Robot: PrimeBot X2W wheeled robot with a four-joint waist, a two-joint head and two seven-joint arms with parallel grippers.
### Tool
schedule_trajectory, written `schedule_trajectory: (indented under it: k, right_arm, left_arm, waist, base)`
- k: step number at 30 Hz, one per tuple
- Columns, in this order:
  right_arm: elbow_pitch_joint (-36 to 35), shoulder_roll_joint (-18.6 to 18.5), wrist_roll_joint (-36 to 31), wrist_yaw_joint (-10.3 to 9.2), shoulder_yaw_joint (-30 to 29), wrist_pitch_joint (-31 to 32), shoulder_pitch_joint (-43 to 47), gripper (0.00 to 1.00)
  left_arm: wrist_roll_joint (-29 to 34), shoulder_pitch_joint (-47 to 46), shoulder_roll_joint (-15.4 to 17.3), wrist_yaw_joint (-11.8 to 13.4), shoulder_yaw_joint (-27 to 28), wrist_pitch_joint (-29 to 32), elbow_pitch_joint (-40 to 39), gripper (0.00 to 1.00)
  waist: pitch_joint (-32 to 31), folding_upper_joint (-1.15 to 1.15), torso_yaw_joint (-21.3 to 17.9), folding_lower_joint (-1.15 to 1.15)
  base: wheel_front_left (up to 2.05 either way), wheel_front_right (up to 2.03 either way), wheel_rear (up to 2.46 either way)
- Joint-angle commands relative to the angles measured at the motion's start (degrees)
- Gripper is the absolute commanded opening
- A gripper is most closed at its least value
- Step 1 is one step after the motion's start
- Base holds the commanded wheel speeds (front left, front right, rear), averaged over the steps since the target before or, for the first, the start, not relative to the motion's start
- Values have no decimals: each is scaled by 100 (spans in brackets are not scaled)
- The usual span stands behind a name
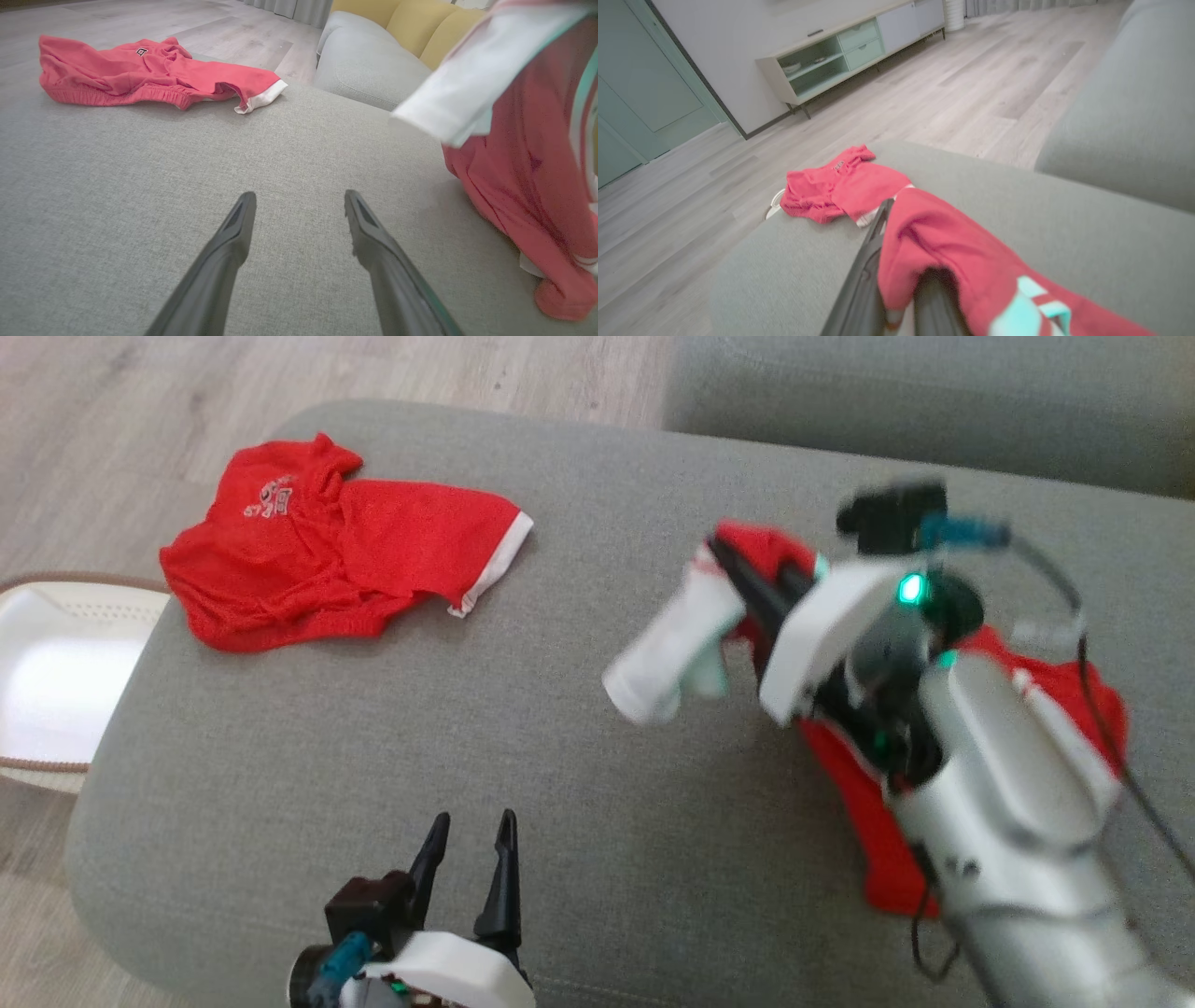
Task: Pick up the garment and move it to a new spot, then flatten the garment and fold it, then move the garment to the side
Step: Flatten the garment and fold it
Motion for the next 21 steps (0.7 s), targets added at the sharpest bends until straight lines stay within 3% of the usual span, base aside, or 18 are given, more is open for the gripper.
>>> schedule_trajectory:
  k: [1, 14, 17, 21]
  right_arm:
    - [-336, 113, 100, -4, 79, 183, -520, 0]
    - [-556, 97, 854, -4, -325, 1295, -2161, 0]
    - [-730, -114, 1123, -4, -290, 1665, -2097, 0]
    - [-975, -680, 1338, -4, -270, 2083, -1606, 0]
  left_arm:
    - [-30, -157, -21, -24, 135, -71, -140, 100]
    - [-82, -87, -21, -79, -7, -71, -59, 100]
    - [-73, -76, -21, -59, 27, -71, -95, 100]
    - [-23, -53, -21, -54, 96, -71, -110, 100]
  waist:
    - [-100, 0, 48, 0]
    - [-374, 0, 261, 0]
    - [-354, 0, 188, 0]
    - [-327, 0, -10, 0]
  base:
    - [0, 0, 0]
    - [0, 0, 0]
    - [0, 0, 0]
    - [0, 0, 0]
